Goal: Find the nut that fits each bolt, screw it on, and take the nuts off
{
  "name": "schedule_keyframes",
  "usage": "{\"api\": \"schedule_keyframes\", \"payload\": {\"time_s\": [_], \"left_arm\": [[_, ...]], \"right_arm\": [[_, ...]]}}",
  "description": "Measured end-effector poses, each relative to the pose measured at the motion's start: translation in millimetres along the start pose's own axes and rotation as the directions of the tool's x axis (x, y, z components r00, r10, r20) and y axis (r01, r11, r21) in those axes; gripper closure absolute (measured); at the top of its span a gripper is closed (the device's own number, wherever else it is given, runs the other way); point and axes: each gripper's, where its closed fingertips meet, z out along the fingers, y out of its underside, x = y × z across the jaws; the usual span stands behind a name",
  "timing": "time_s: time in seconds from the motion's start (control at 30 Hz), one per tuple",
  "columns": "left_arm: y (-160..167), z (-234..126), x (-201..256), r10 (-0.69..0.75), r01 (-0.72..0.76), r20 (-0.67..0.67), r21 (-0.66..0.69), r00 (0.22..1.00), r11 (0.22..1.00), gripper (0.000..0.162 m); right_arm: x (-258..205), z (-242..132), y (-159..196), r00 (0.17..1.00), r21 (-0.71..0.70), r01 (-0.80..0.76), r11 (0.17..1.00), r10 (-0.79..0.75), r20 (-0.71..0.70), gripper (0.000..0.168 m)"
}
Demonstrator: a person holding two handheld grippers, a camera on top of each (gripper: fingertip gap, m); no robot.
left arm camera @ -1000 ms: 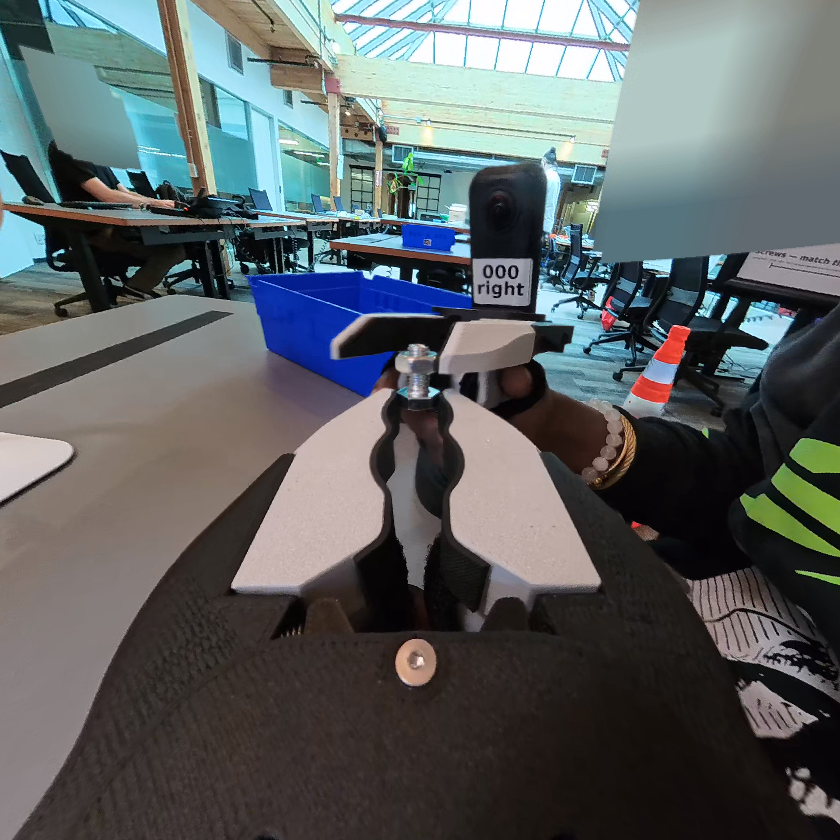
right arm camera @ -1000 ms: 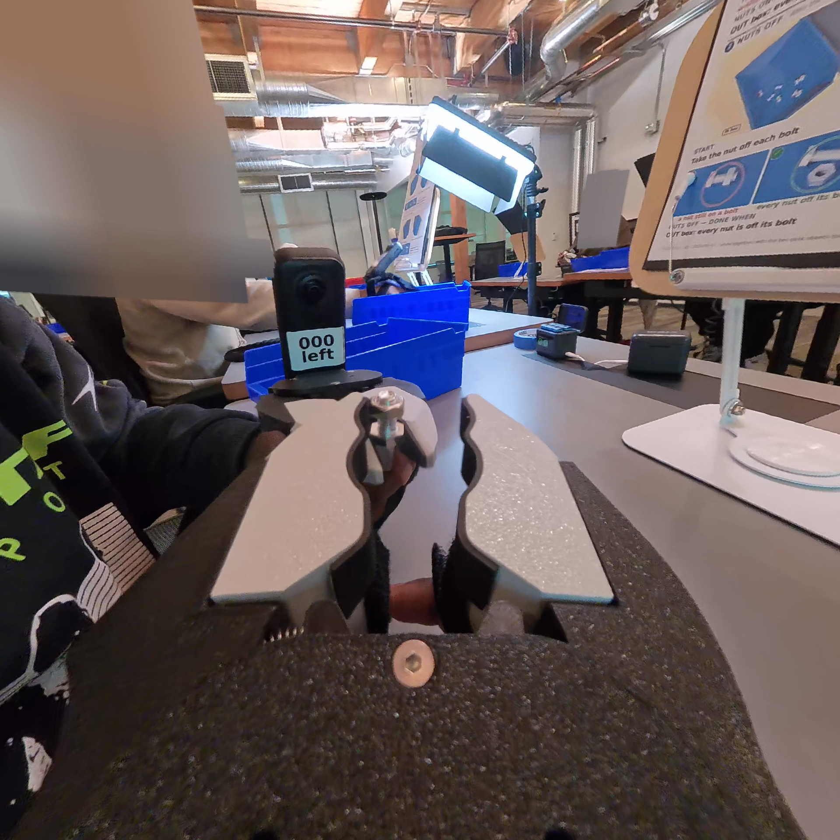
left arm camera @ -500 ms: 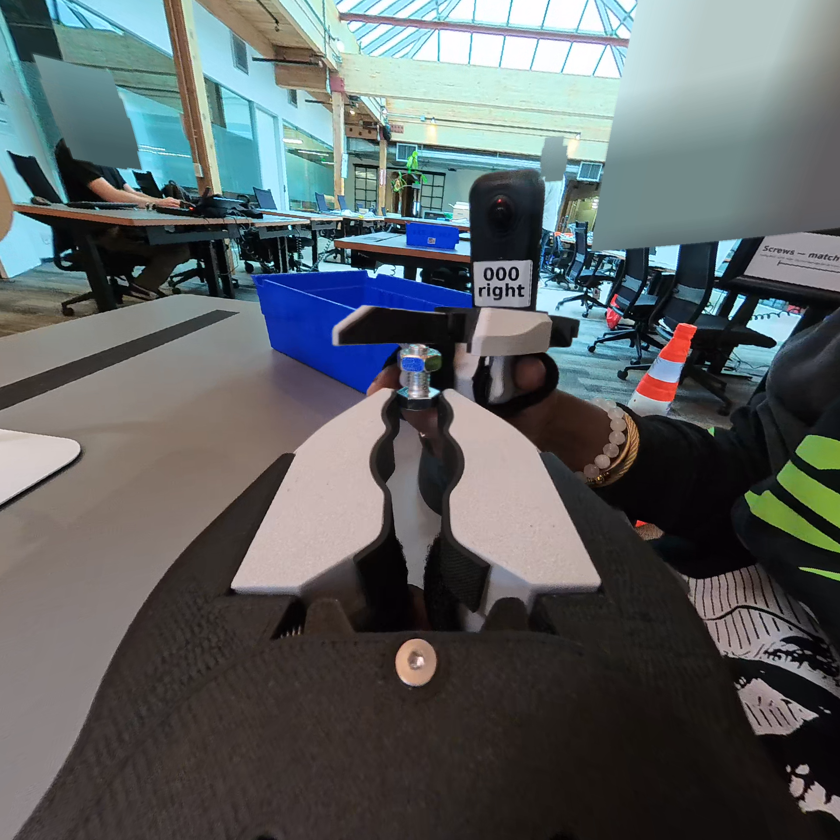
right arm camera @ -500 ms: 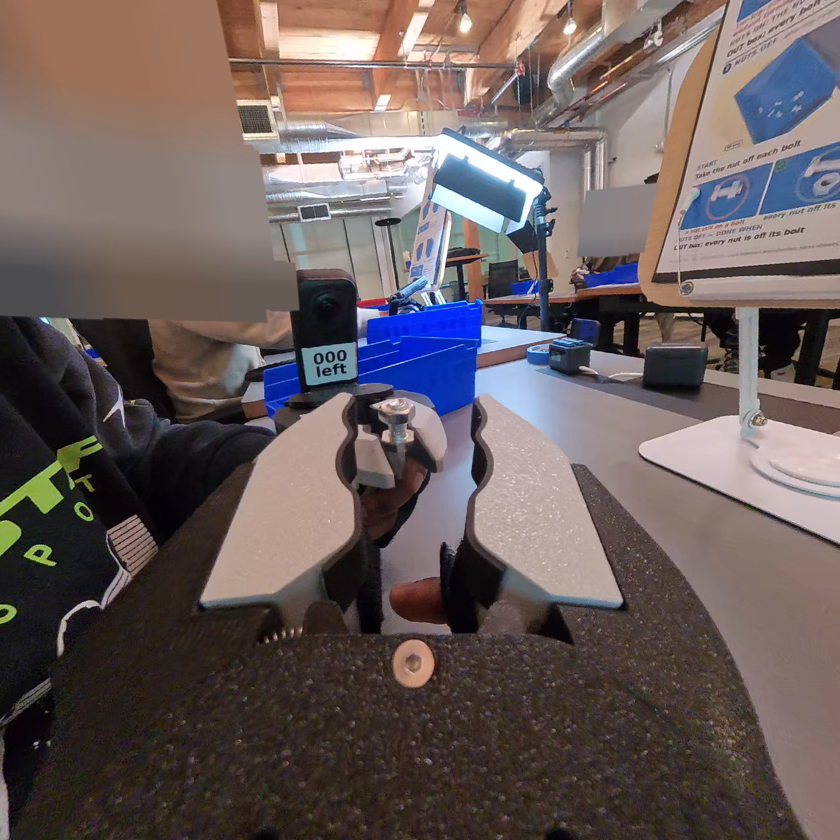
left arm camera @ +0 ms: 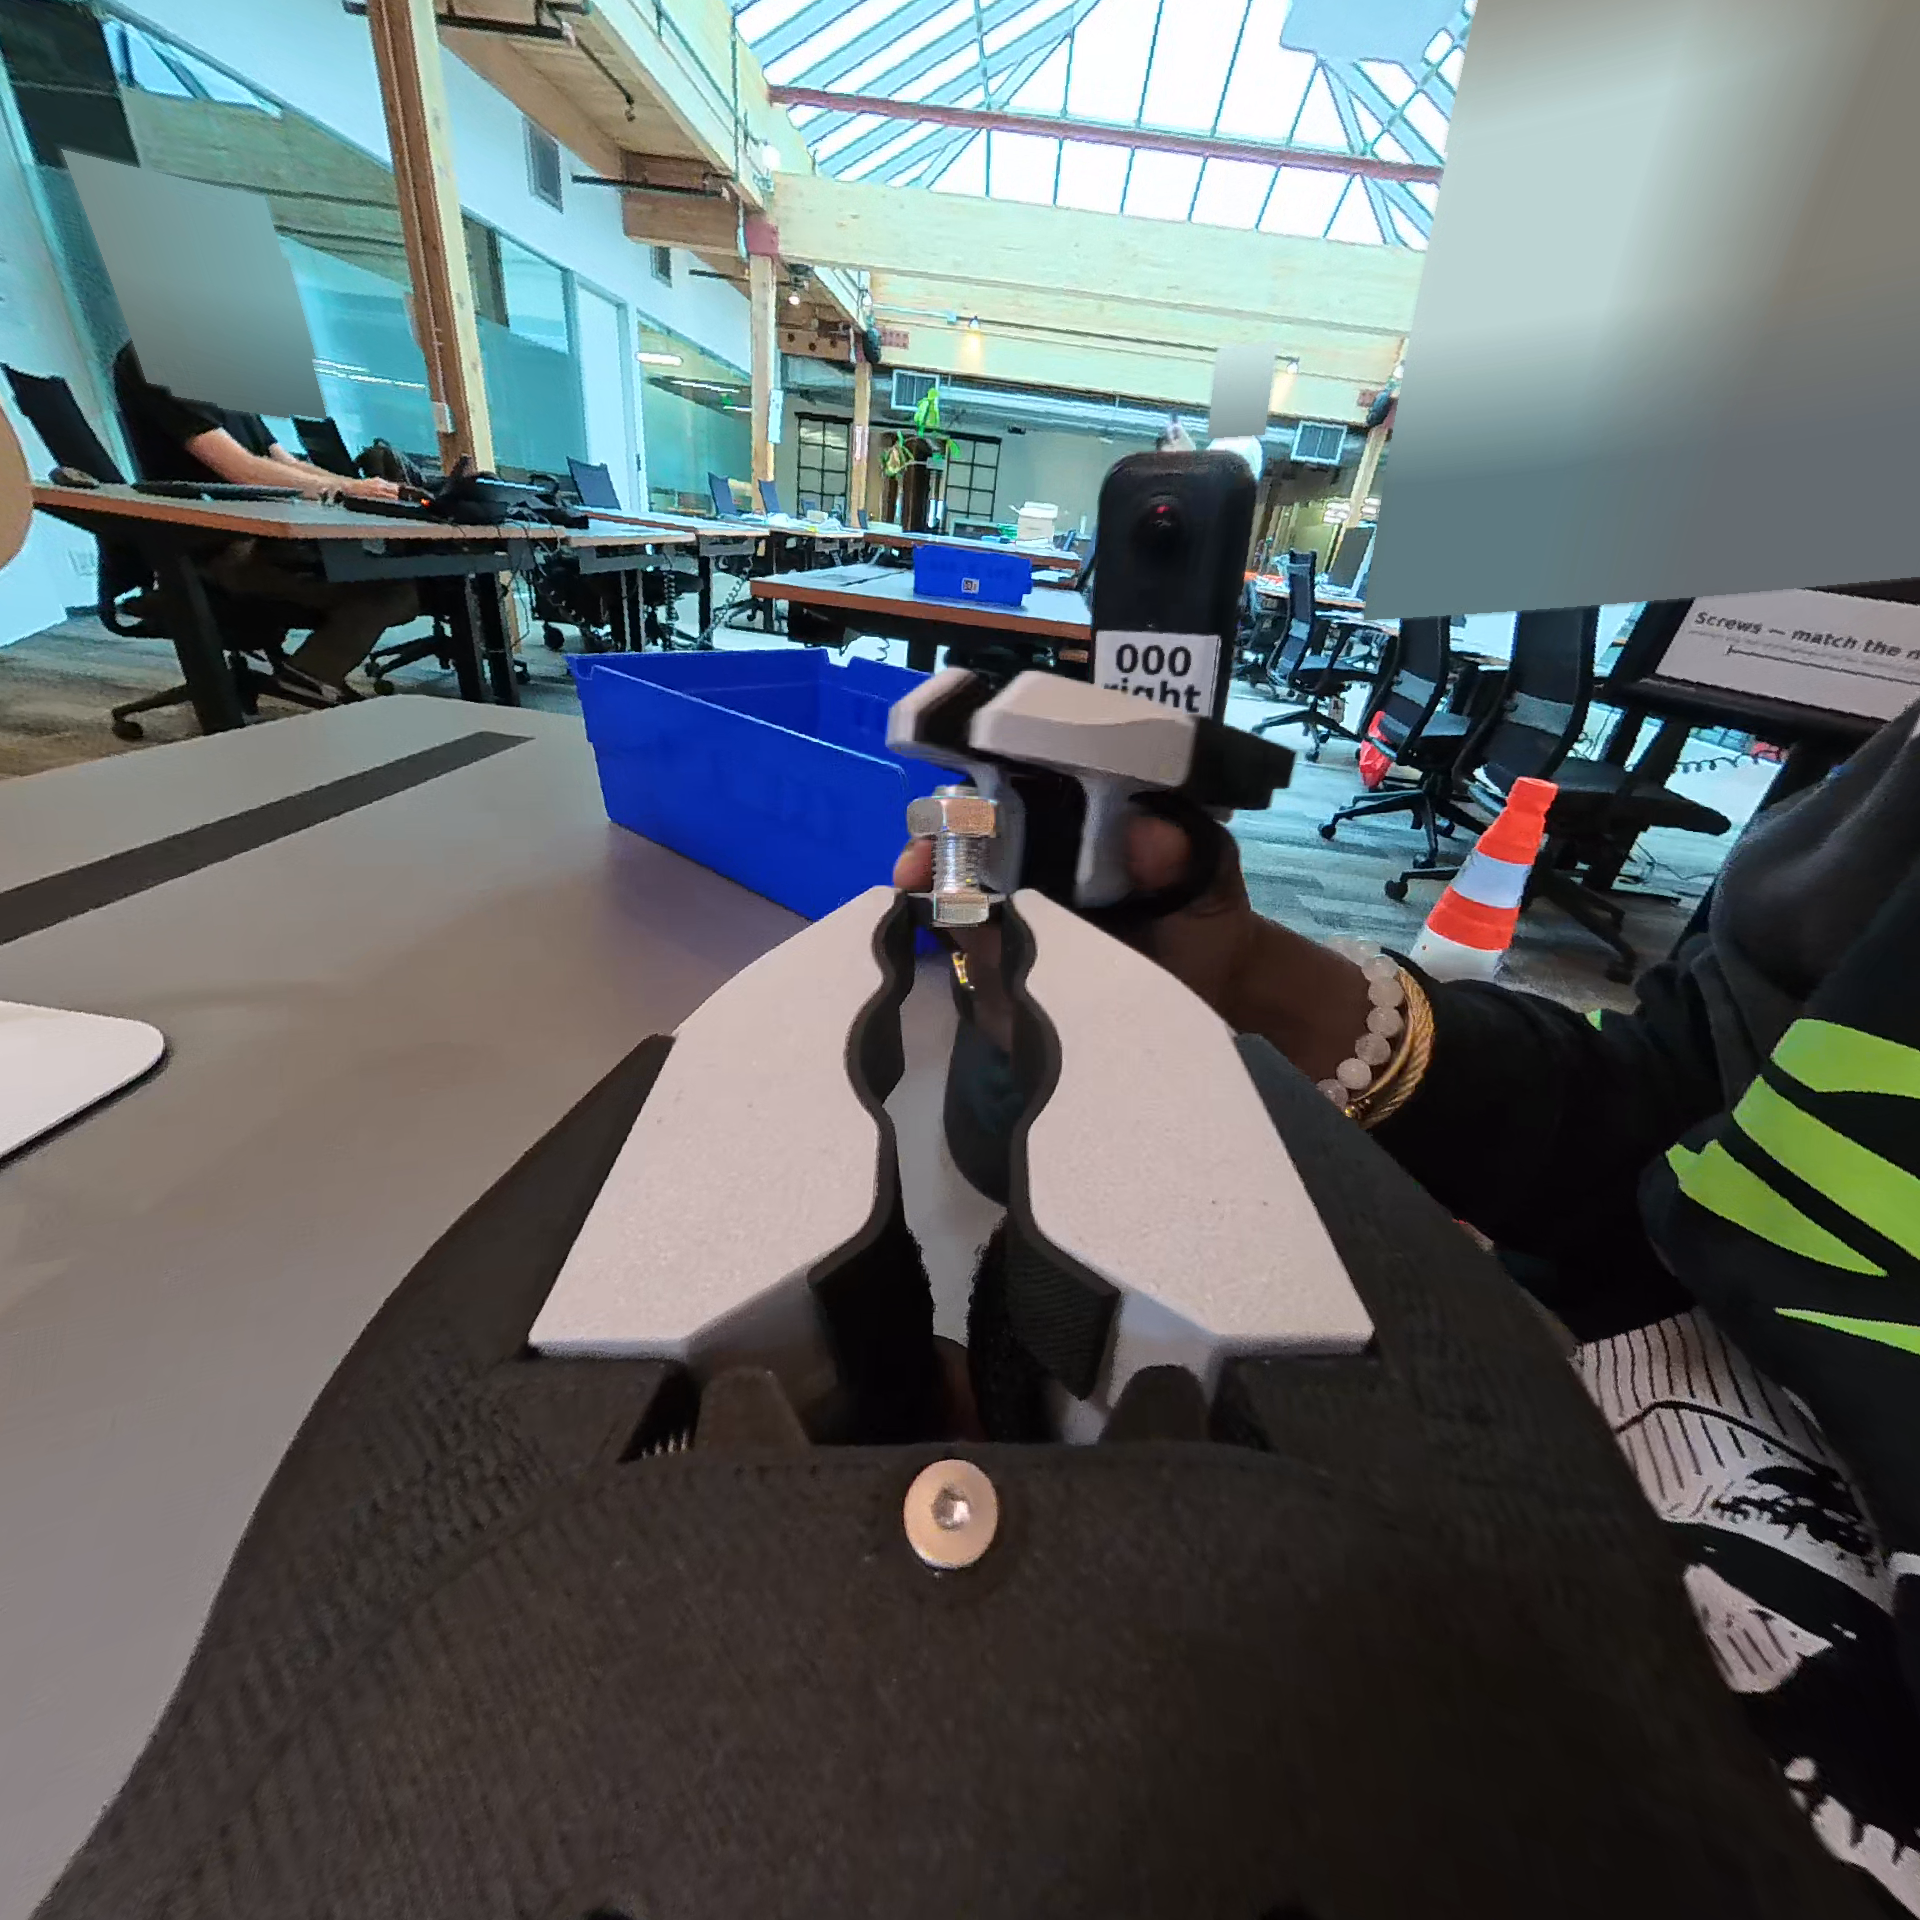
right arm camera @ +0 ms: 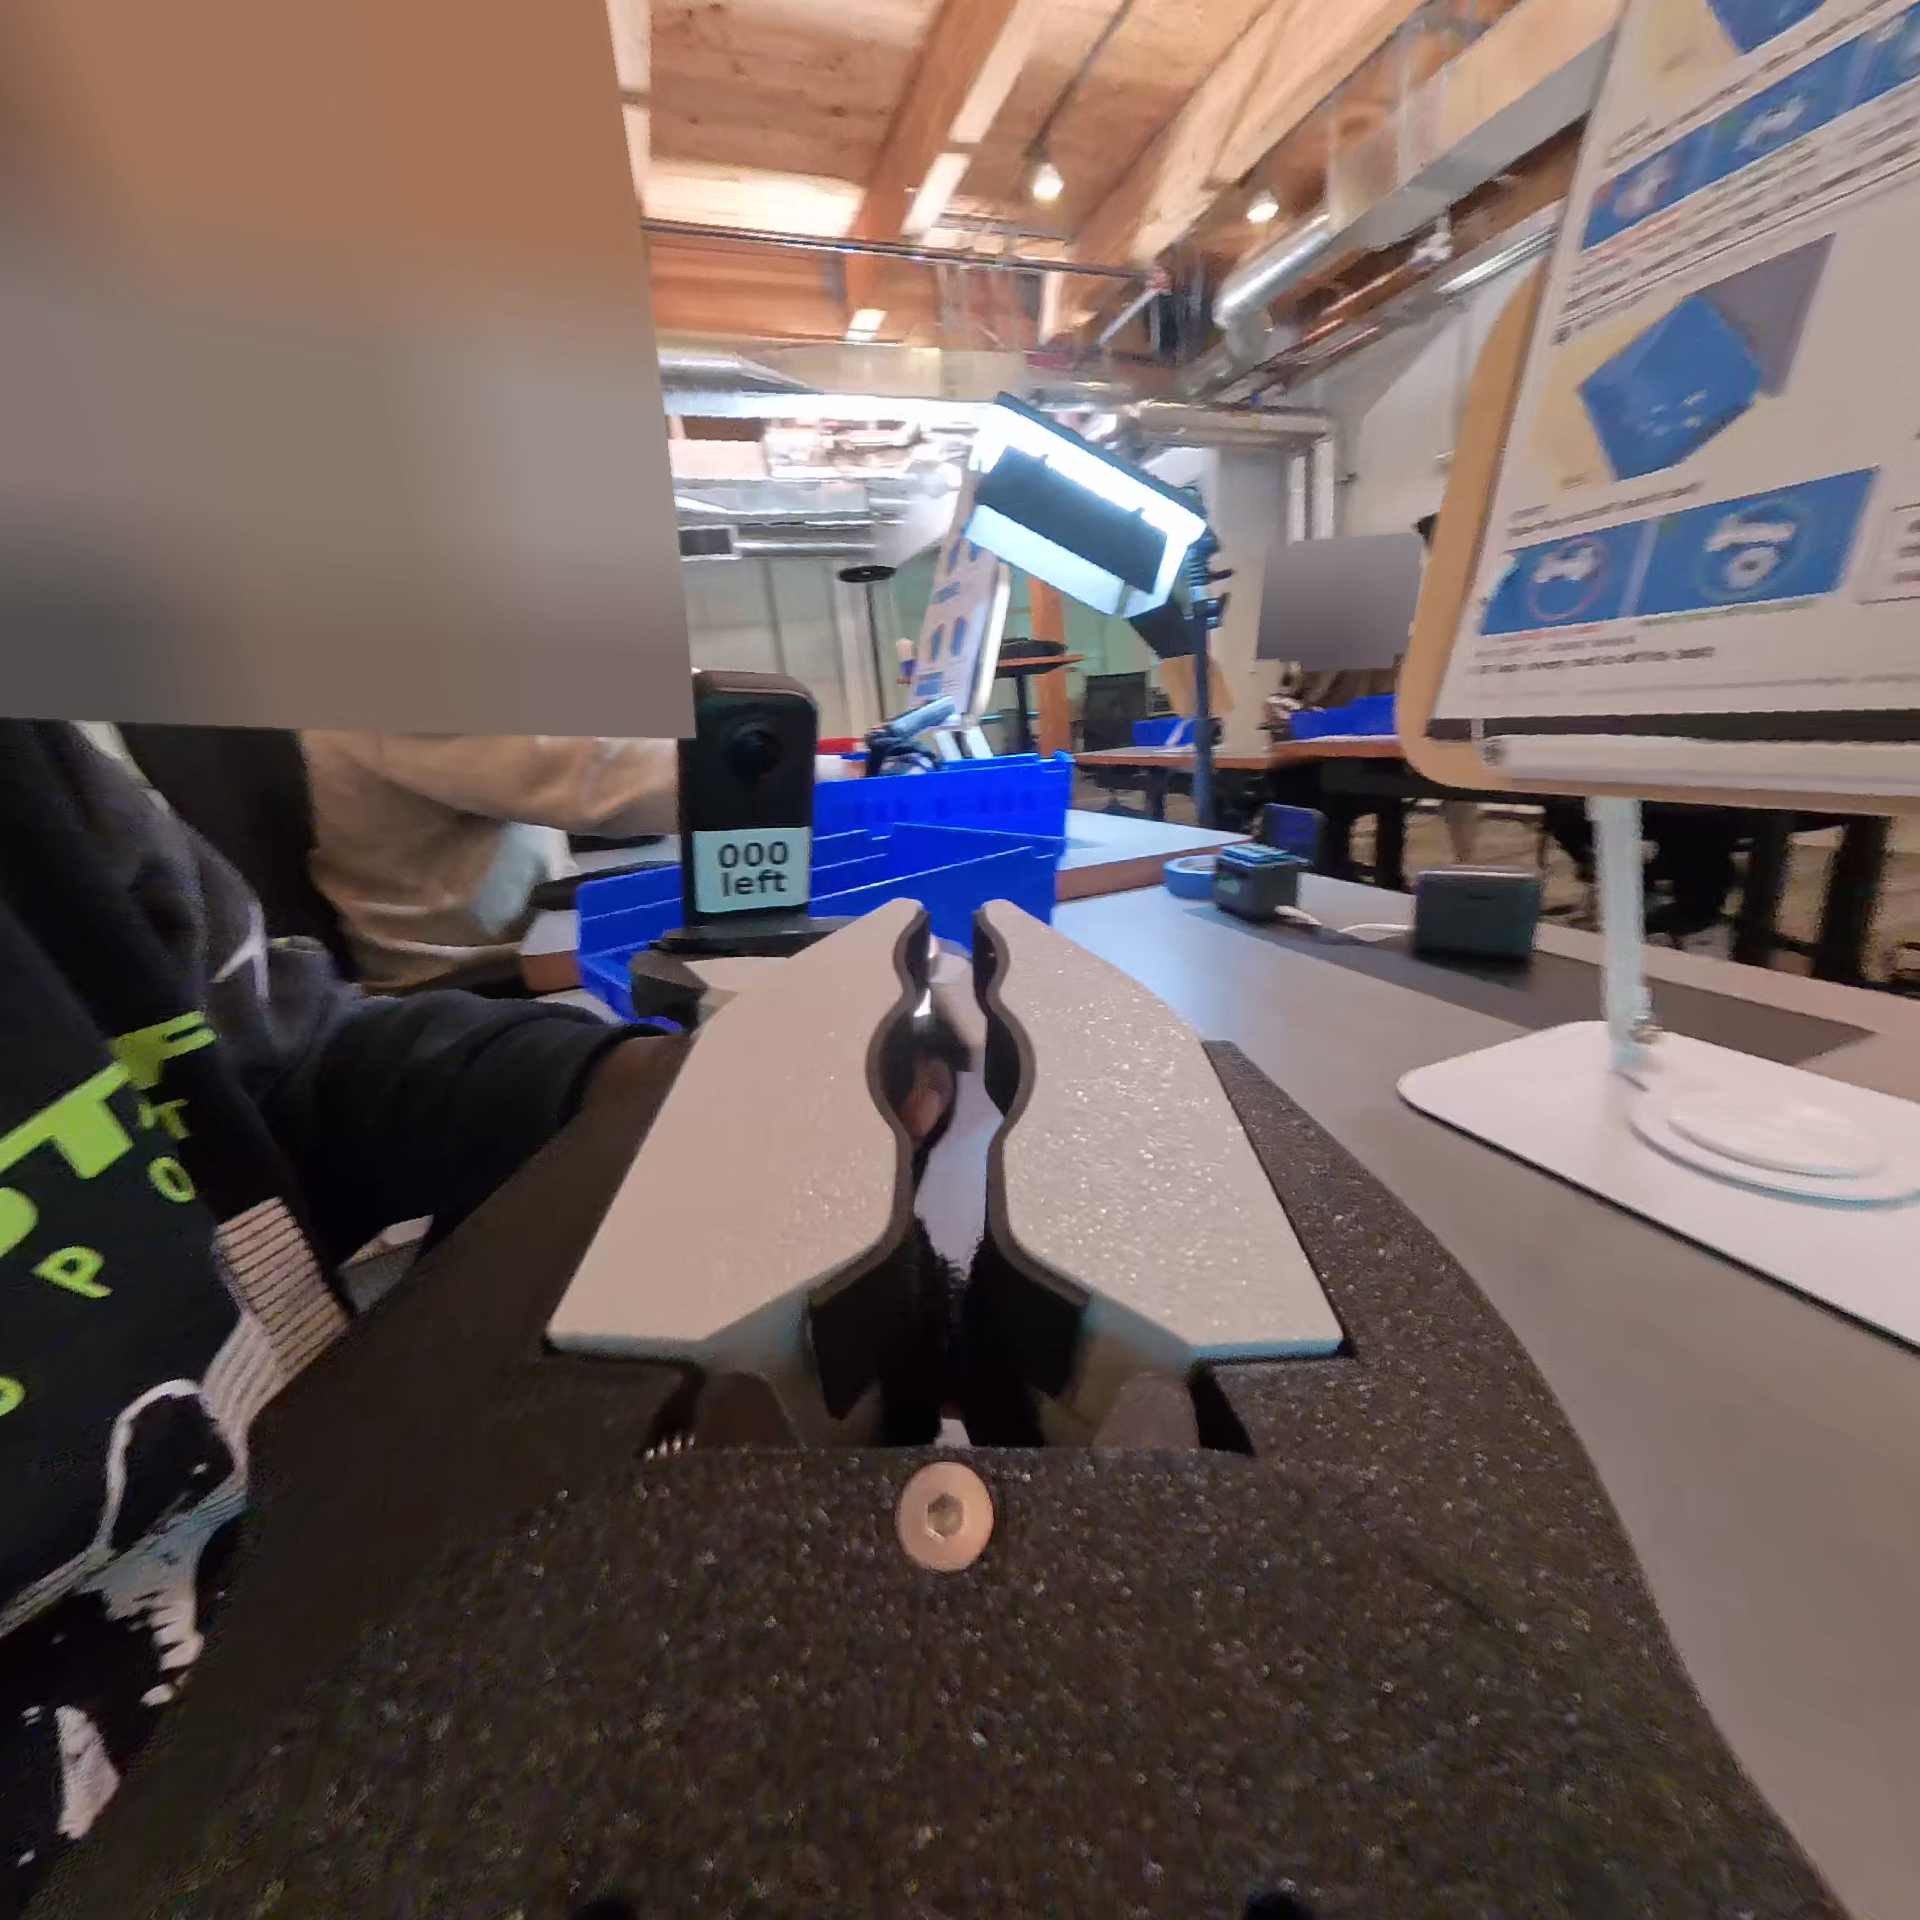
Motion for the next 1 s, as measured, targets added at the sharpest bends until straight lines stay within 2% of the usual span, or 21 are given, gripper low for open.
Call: {"api": "schedule_keyframes", "payload": {"time_s": [0.1, 0.17, 0.23, 0.33, 1.0], "left_arm": [[0, 0, -1, 0.002, -0.002, 0.008, 0.005, 1.0, 1.0, 0.147], [-1, -1, -1, 0.007, -0.007, 0.01, 0.011, 1.0, 1.0, 0.147], [-1, 0, -1, 0.002, -0.002, 0.008, 0.007, 1.0, 1.0, 0.146], [4, 2, 0, 0.011, -0.011, 0.008, -0.02, 1.0, 1.0, 0.146], [8, 3, 3, 0.012, -0.012, -0.011, -0.04, 1.0, 0.999, 0.146]], "right_arm": [[-1, 3, 8, 1.0, -0.054, -0.011, 0.998, 0.012, 0.014, 0.143], [-5, 5, 13, 0.998, -0.08, -0.043, 0.996, 0.046, 0.039, 0.14], [-7, 7, 16, 0.998, -0.097, -0.044, 0.994, 0.049, 0.05, 0.141], [-8, 8, 16, 0.999, -0.091, 0.003, 0.996, 0.001, 0.043, 0.153], [-12, 13, 18, 0.997, -0.093, 0.065, 0.994, -0.061, 0.052, 0.154]]}}
